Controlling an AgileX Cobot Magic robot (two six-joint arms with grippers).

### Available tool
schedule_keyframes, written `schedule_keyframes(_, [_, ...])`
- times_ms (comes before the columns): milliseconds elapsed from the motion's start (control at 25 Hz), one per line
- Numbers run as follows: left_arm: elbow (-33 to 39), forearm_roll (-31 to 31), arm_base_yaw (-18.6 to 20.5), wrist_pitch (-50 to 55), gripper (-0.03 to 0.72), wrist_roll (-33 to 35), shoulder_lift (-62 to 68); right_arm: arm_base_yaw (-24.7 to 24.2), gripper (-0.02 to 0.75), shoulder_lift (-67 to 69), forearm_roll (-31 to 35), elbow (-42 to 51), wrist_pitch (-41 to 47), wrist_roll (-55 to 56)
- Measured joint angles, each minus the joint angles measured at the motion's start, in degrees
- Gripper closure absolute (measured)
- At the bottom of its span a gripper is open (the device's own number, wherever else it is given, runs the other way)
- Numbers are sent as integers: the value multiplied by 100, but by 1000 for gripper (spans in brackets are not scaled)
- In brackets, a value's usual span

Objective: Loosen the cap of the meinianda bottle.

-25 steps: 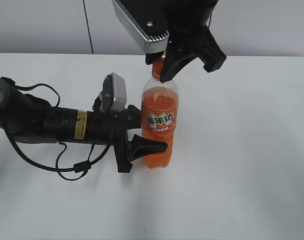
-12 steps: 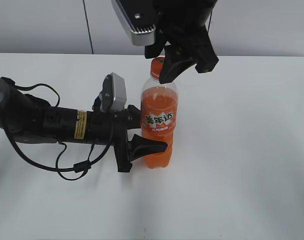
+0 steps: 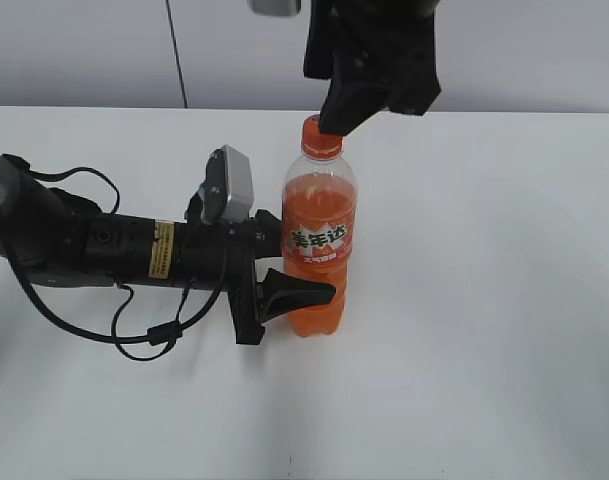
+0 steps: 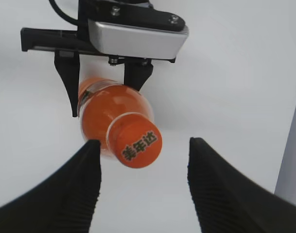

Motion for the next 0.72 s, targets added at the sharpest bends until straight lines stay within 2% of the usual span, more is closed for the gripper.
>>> schedule_keyframes(280, [0, 0, 5, 5, 279, 0, 0, 0, 310, -400, 247, -7, 0, 2004])
schedule_keyframes(440, [0, 0, 5, 5, 279, 0, 0, 0, 311, -429, 399, -7, 0, 4331])
schedule_keyframes(560, [0, 0, 5, 5, 279, 0, 0, 0, 311, -429, 204, -7, 0, 6395])
schedule_keyframes(640, [0, 0, 10, 5, 279, 0, 0, 0, 311, -429, 79, -7, 0, 7160])
schedule_keyframes(720, [0, 0, 10, 5, 279, 0, 0, 0, 311, -429, 17, -7, 0, 7467])
